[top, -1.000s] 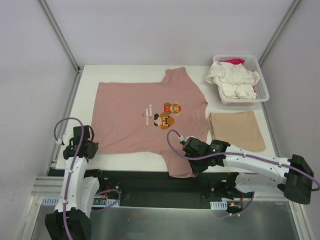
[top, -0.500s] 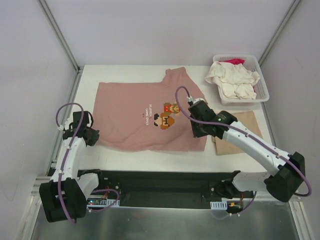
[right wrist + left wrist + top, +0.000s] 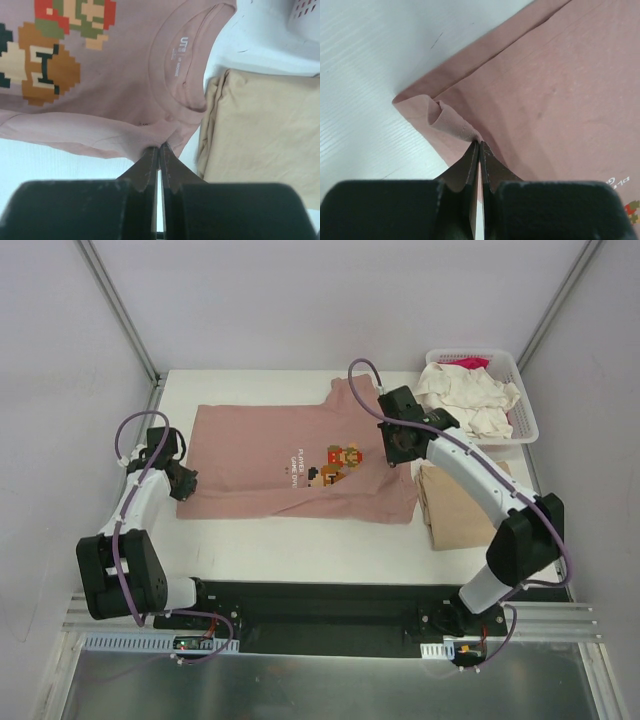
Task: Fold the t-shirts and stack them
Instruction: Fold the flattened tshirt in 1/3 of the way
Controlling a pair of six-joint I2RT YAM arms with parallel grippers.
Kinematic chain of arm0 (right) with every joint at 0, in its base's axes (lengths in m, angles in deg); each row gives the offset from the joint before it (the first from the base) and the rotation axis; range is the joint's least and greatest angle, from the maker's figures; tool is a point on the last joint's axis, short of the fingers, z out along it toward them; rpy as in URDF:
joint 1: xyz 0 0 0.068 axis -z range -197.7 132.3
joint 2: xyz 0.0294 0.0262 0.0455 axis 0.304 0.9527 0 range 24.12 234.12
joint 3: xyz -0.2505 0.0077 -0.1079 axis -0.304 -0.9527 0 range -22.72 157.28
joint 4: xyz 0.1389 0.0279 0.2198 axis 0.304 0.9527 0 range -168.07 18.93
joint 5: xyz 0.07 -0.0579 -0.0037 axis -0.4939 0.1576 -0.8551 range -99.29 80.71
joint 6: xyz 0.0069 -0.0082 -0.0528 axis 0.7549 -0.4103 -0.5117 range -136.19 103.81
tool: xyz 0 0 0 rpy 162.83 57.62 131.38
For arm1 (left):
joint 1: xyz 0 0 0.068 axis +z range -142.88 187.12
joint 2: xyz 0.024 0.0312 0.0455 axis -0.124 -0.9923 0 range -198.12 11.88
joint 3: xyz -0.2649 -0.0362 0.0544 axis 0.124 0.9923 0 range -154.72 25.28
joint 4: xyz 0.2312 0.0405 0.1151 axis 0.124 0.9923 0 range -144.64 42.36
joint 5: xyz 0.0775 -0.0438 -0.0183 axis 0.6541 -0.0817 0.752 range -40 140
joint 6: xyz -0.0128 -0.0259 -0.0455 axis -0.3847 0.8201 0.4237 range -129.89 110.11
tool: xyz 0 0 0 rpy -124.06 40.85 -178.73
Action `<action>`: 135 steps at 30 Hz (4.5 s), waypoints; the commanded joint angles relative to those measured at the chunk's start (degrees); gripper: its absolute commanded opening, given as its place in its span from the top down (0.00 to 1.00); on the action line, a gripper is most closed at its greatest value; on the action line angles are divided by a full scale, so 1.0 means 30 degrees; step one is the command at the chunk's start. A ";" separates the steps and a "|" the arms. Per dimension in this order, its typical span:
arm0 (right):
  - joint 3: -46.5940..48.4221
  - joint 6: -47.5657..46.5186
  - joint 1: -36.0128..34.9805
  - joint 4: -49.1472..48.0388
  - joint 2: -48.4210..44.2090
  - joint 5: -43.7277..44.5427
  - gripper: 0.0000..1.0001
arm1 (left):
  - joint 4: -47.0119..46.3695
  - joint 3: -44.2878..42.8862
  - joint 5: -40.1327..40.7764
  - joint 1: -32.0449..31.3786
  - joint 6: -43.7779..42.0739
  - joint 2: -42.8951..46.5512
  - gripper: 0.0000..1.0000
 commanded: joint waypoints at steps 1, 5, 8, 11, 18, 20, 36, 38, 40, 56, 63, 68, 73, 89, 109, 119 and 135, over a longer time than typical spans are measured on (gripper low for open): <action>0.2248 -0.1784 0.0811 0.0596 0.1617 -0.0145 1.00 | -0.0135 -0.1480 0.0746 -0.0083 -0.0490 -0.1144 1.00; 0.3799 -0.2987 0.1250 0.0421 0.3518 -0.0348 1.00 | -0.0457 -0.2592 0.0716 -0.0082 -0.0928 -0.2898 1.00; 0.5147 -0.3515 0.1836 0.0479 0.4953 -0.1373 1.00 | -0.0750 -0.3295 0.0716 -0.0111 -0.1163 -0.3925 1.00; 0.6580 -0.4012 0.2218 0.0683 0.6389 -0.2077 0.97 | -0.0955 -0.3969 0.0804 -0.0170 -0.1368 -0.5037 1.00; 1.0536 -0.5478 0.2686 0.1502 1.0258 -0.3307 0.82 | -0.0926 -0.5406 0.0686 -0.0170 -0.1808 -0.7122 0.54; 1.1737 -0.6031 0.2979 0.1768 1.1665 -0.3543 0.80 | -0.0897 -0.6050 0.0949 -0.0170 -0.2333 -0.7182 0.31; -0.0822 0.0433 0.2951 -0.5406 0.3583 -1.1942 0.03 | -0.2212 -0.3242 -0.5623 -0.0258 -0.6494 -0.3078 0.01; -0.1557 0.1457 0.2834 -0.6287 0.3816 -1.2389 0.03 | -0.3121 -0.2773 -0.6866 -0.0258 -0.6935 -0.3401 0.01; -0.1529 0.2076 0.2659 -0.6493 0.4547 -1.2478 0.03 | -0.3735 -0.2480 -0.7339 -0.0287 -0.7140 -0.3519 0.01; 0.0521 0.3339 0.2570 -0.7051 0.8124 -1.1219 0.23 | -0.5438 -0.1453 -0.7633 -0.0258 -0.7170 -0.3665 0.01; 0.1165 0.3603 0.2511 -0.6438 0.8798 -0.9875 0.38 | -0.5584 -0.1570 -0.8336 -0.0229 -0.7141 -0.3989 0.01; 0.1751 0.3836 0.2424 -0.5792 0.9062 -0.9023 0.70 | -0.5614 -0.1540 -0.8307 -0.0258 -0.7170 -0.3842 0.01; 0.2658 0.3867 0.2131 -0.5556 0.9120 -0.8494 0.96 | -0.5614 -0.1541 -0.8336 -0.0258 -0.7170 -0.3841 0.01; 1.3194 0.2695 0.1105 -0.5473 1.5092 -0.9896 0.21 | -0.5614 -0.1658 -0.8776 -0.0229 -0.7345 -0.4135 0.01; -0.1909 0.2344 0.0695 -0.4592 0.4926 -0.5564 0.04 | -0.6757 -0.2274 -1.1004 -0.2104 -0.6204 -0.7237 0.01; -0.4389 0.2840 -0.0036 -0.4647 0.5812 -0.6120 0.04 | -0.4268 0.0566 -0.5732 -0.2104 -0.5472 -0.5396 0.01; -1.0351 0.5394 -0.3729 -0.3244 -0.1775 -0.2433 0.04 | 0.0155 0.4444 -0.2713 -0.2104 -0.3273 0.4679 0.01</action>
